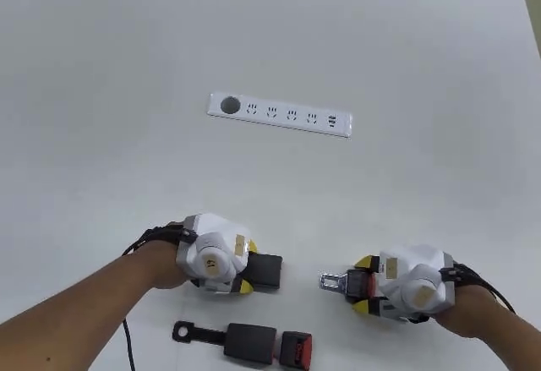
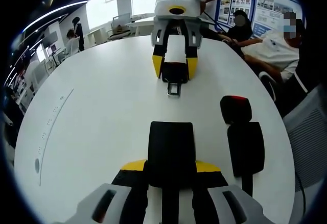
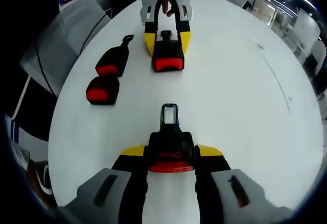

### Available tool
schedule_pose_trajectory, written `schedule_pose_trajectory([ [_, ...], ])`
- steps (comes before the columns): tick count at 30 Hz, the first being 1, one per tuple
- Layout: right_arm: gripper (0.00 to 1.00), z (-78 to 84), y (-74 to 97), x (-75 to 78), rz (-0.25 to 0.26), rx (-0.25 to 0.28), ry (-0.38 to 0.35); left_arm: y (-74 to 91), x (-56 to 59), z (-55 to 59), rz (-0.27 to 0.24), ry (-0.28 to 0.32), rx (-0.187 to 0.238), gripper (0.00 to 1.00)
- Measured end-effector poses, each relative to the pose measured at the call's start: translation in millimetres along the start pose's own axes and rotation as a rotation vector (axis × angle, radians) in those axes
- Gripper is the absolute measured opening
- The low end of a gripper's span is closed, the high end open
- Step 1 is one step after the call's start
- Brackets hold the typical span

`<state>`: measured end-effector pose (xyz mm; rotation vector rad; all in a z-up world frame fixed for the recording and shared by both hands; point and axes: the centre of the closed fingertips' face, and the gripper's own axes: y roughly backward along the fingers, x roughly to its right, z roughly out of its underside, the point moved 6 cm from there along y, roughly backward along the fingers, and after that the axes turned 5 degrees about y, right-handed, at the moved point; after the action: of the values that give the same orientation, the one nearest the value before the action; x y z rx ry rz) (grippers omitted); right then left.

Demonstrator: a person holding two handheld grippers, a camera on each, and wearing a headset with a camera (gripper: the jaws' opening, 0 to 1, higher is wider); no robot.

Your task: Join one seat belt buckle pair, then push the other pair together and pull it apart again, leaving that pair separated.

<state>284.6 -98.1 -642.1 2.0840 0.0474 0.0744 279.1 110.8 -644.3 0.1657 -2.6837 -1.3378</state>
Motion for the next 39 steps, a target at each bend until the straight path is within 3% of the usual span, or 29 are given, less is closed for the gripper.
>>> schedule_pose_trajectory([
  [18, 0.34, -35.6, -24.0, 2.2, 0.012, 0.077, -0.013, 0.6, 0.2, -1.4, 0.0, -0.005, -0.009, 0.34],
  [27, 0.34, -53.4, -31.6, 0.7, -0.002, 0.1, 0.014, 2.0, 2.4, -2.3, 0.003, -0.008, -0.009, 0.34],
  [30, 0.34, -61.5, -37.1, 1.7, -0.004, 0.13, 0.026, 1.3, 2.5, -2.3, 0.002, -0.011, -0.02, 0.34],
  [31, 0.34, -60.0, -37.3, 3.0, -0.005, 0.115, 0.029, 1.6, 2.6, -2.1, 0.004, -0.013, -0.022, 0.34],
  [39, 0.33, -62.6, -32.5, 3.4, -0.012, 0.141, 0.03, 2.2, 2.0, -2.5, 0.012, -0.033, -0.019, 0.33],
])
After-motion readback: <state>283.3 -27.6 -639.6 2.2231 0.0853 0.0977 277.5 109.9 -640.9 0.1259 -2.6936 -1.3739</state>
